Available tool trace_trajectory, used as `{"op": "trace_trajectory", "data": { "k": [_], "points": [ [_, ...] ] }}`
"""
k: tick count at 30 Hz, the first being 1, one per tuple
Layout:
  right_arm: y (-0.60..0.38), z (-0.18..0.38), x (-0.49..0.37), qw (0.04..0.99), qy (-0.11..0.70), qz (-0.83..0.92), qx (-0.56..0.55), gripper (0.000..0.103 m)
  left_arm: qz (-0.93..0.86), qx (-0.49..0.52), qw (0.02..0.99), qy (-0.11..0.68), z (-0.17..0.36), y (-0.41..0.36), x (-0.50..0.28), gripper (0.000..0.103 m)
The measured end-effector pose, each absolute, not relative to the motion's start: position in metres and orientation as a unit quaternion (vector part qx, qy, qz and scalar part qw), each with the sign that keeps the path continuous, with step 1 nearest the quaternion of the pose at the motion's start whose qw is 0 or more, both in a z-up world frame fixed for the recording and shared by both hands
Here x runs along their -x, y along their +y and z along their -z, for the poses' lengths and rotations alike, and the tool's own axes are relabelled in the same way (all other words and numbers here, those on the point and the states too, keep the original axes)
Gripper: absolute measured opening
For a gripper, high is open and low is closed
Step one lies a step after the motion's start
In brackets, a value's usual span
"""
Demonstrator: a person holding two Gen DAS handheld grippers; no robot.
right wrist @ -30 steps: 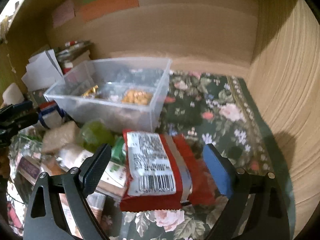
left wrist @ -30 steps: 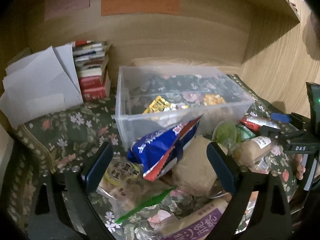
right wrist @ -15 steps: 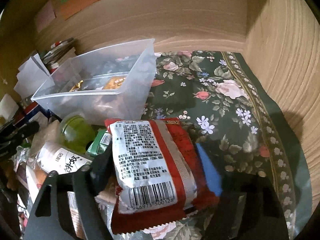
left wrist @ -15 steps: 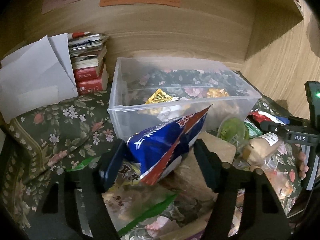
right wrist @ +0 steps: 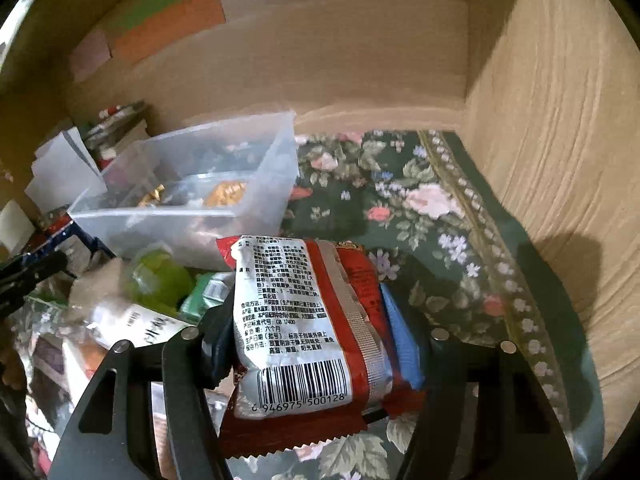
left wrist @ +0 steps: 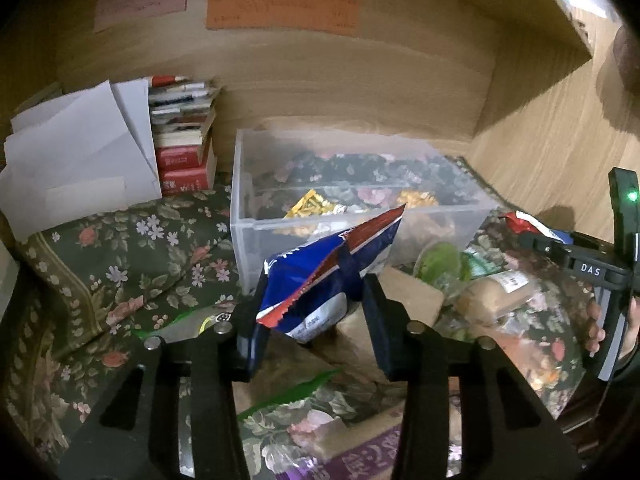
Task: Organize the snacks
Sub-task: 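Grasp the blue-white-red bag with left tool while right tool grasps the red-white biscuit, then lower both held snacks into the clear box and open both tools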
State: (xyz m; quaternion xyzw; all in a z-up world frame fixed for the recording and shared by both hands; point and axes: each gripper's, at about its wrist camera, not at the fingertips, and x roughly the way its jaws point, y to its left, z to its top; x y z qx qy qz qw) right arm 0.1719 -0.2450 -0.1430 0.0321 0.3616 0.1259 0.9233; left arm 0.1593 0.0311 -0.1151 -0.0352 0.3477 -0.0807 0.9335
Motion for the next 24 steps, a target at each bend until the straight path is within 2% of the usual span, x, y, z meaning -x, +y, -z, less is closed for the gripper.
{"op": "trace_trajectory", "data": {
  "k": [11,24],
  "points": [
    [-0.232,0.096,-0.157,0.944,0.291,-0.152,-0.03,0.061,0.077,0.034,0.953,0.291,0.067,0.03,-0.142,0.042],
    [-0.193,0.077,-0.176,0.948,0.252,-0.196,-0.011,0.061,0.071,0.021,0.967,0.244,0.028,0.028,-0.16,0.038]
  ]
}}
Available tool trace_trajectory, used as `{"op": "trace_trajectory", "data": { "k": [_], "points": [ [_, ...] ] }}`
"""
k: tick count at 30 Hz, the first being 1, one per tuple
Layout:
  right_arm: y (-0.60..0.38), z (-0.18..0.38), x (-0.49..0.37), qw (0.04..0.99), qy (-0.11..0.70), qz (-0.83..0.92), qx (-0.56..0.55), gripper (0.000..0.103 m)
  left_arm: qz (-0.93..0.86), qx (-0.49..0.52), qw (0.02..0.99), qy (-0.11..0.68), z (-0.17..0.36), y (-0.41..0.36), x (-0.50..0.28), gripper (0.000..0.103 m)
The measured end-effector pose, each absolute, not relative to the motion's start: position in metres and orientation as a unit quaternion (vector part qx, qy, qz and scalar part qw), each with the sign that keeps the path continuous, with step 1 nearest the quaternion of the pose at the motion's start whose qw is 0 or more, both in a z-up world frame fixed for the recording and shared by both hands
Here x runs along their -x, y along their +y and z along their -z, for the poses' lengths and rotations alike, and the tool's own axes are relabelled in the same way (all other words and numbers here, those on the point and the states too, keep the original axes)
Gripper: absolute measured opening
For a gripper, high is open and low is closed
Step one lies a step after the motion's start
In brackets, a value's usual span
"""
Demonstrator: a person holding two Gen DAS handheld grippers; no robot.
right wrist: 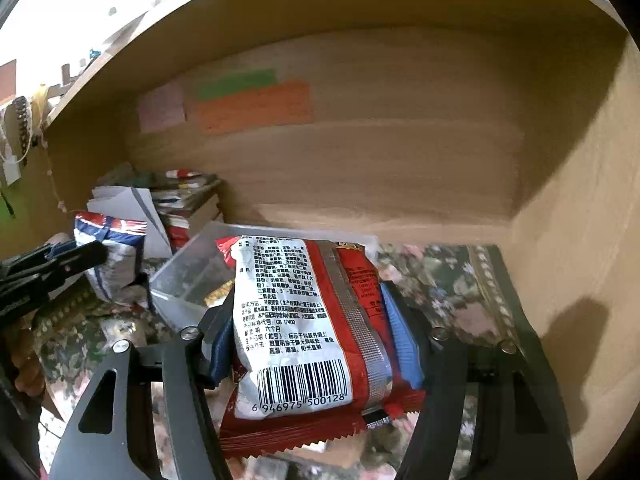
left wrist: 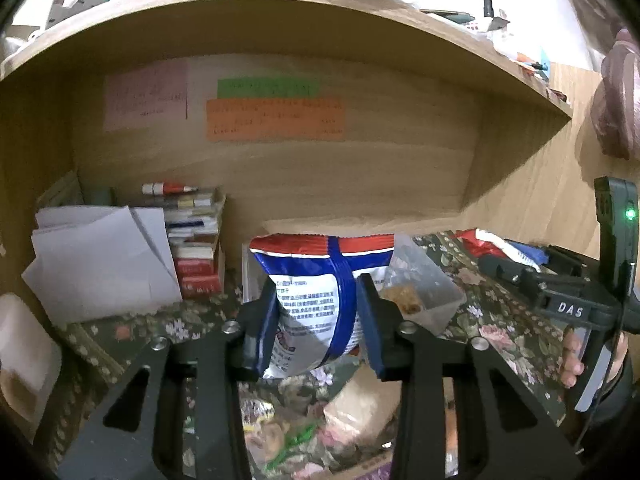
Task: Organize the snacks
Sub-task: 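Lower both held snacks into the clear box and open both tools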
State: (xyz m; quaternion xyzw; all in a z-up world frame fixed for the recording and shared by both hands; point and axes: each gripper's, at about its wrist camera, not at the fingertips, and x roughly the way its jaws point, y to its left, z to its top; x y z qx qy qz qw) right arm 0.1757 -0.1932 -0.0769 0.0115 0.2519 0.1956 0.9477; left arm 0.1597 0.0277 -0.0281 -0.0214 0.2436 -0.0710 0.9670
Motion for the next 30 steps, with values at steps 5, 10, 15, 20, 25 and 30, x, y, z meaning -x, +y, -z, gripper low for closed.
{"op": "trace_trajectory", "data": {
  "k": [5,10,15,20,25,30],
  "points": [
    [-0.176,0.075,-0.192,0.944,0.256,-0.206,-0.001,0.061,0.057,0.018,0.97,0.237,0.026,0.029,-0.177,0.038],
    [-0.159,0.079,-0.213,0.939,0.272,-0.212,0.007,0.061,0.05,0.015,0.968,0.245,0.031,0.031,-0.196,0.038],
    [-0.144,0.089,-0.231,0.928,0.298,-0.221,0.02,0.061,0.049,0.014,0.961,0.272,0.046,0.033,-0.219,0.038],
    [-0.133,0.103,-0.249,0.917,0.327,-0.225,0.036,0.061,0.051,0.016,0.957,0.286,0.058,0.035,-0.234,0.038],
    [-0.126,0.108,-0.26,0.912,0.339,-0.223,0.055,0.061,0.053,0.009,0.956,0.287,0.06,0.03,-0.241,0.038],
    [-0.121,0.112,-0.265,0.908,0.347,-0.226,0.06,0.063,0.058,0.014,0.952,0.3,0.063,0.029,-0.248,0.058]
  ]
}}
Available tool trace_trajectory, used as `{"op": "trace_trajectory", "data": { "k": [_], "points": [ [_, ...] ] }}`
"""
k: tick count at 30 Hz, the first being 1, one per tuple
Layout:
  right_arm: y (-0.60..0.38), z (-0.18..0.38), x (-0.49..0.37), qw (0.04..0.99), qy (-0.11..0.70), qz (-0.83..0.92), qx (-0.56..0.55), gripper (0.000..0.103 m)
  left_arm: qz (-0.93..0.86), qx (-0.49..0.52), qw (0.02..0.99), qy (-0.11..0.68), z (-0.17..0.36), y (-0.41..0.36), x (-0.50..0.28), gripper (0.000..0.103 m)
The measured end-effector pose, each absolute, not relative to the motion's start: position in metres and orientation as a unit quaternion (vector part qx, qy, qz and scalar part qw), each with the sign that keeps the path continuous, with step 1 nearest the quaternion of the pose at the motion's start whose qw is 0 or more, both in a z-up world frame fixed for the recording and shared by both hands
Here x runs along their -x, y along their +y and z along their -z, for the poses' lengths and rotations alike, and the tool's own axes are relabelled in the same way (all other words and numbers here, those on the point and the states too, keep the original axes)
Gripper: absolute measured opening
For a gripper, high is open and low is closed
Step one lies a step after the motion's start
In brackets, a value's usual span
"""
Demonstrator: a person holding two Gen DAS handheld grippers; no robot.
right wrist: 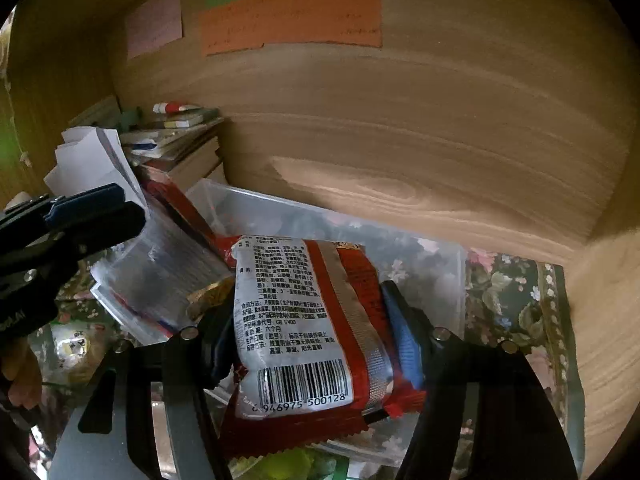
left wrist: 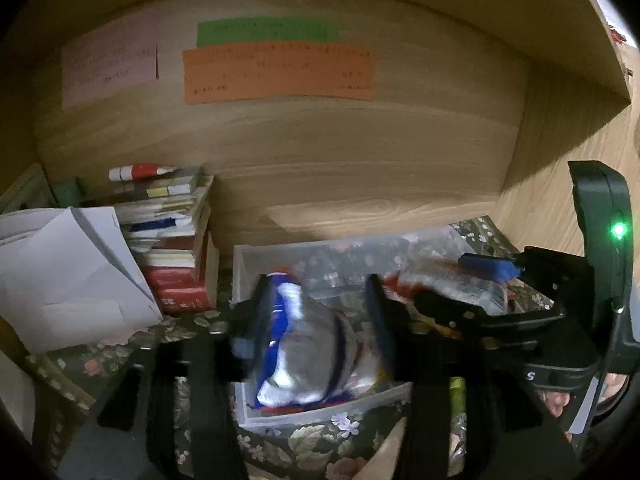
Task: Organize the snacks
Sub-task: 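Lower both held snacks into the clear box and open both tools, then grasp the purple-labelled bar with left tool while right tool grasps the orange-wrapped cake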
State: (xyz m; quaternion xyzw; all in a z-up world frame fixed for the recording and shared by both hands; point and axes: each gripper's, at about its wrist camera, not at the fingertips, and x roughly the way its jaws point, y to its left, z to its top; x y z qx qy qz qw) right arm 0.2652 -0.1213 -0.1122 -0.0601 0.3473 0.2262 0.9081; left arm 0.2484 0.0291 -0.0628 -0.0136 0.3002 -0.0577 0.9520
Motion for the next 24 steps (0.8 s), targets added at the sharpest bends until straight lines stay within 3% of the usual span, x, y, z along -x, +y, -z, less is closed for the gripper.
{"op": "trace_trajectory", "data": {
  "k": [8,24],
  "points": [
    [-0.126,0.102,-0.256,0.914,0.329,-0.228,0.057,0.072,0.063,0.018,0.957,0.281,0.053,0.032,-0.233,0.061],
    [-0.172,0.068,-0.168,0.942,0.258,-0.211,0.047,0.081,0.038,0.02,0.964,0.262,0.049,0.054,-0.146,0.084]
  ]
}}
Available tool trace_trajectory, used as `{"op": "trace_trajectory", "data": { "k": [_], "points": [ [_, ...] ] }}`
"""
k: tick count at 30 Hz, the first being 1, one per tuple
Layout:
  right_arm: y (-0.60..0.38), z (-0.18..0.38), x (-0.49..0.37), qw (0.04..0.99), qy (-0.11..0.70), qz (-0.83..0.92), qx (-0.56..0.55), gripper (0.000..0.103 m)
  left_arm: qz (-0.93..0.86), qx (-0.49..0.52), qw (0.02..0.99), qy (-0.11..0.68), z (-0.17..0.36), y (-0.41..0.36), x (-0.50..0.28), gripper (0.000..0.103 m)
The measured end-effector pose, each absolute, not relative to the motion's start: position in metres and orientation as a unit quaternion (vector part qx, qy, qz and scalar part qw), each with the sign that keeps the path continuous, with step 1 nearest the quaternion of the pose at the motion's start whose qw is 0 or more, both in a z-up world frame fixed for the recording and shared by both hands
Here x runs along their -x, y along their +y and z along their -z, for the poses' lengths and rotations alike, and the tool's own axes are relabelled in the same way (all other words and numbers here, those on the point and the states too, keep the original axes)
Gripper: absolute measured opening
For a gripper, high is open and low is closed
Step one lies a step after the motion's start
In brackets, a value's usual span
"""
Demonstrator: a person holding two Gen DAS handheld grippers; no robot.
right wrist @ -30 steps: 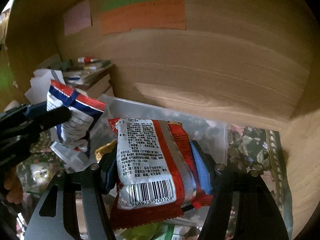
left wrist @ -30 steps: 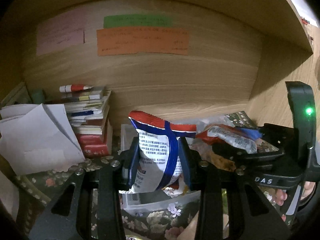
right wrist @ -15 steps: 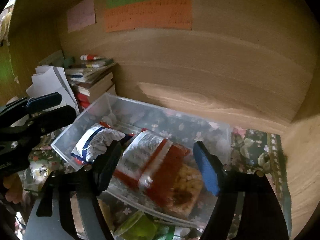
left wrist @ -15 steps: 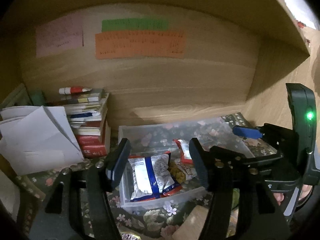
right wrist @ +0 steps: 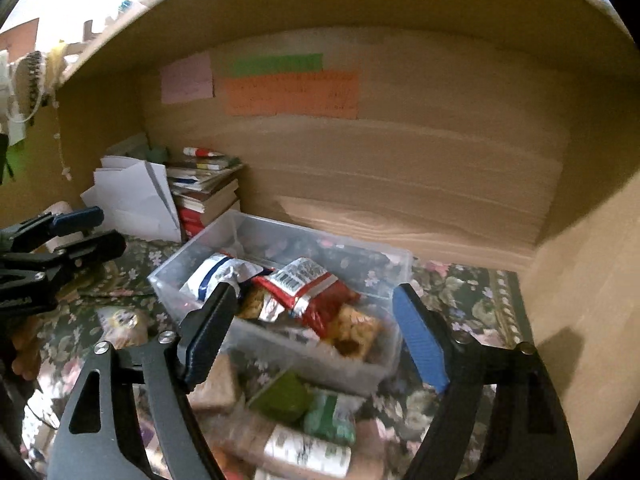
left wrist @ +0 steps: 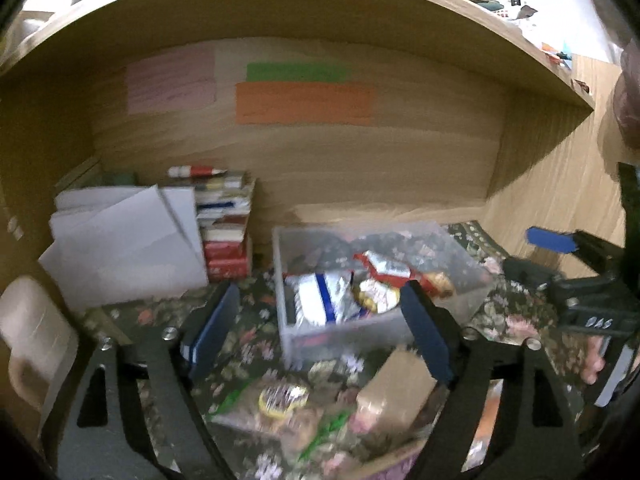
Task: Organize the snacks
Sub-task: 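Grasp the purple-labelled bar with left tool while right tool grasps the orange-wrapped cake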
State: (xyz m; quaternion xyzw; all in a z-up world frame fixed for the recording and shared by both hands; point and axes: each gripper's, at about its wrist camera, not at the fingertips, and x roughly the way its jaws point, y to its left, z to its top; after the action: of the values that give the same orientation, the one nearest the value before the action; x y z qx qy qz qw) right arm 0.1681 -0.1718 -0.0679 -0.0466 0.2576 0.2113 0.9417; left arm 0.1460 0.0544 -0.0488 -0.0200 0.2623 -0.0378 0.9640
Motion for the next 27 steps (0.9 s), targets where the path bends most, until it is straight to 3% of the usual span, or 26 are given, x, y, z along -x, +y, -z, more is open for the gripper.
{"op": "trace_trajectory", "data": {
  "k": [7,15,27],
  "points": [
    [-0.189,0.084,-0.138,0.941,0.269,-0.201,0.037,0.082,0.027,0.034,0.952,0.303,0.079,0.065,-0.115,0.087],
    [-0.198,0.124,-0.109,0.926,0.321,-0.199,0.023,0.082,0.034,0.033,0.936,0.349,0.124,0.054,-0.081,0.101],
    [-0.203,0.157,-0.083,0.909,0.365,-0.201,0.013,0.082,0.07,-0.004,0.919,0.388,0.158,0.023,-0.085,0.102]
  ]
}}
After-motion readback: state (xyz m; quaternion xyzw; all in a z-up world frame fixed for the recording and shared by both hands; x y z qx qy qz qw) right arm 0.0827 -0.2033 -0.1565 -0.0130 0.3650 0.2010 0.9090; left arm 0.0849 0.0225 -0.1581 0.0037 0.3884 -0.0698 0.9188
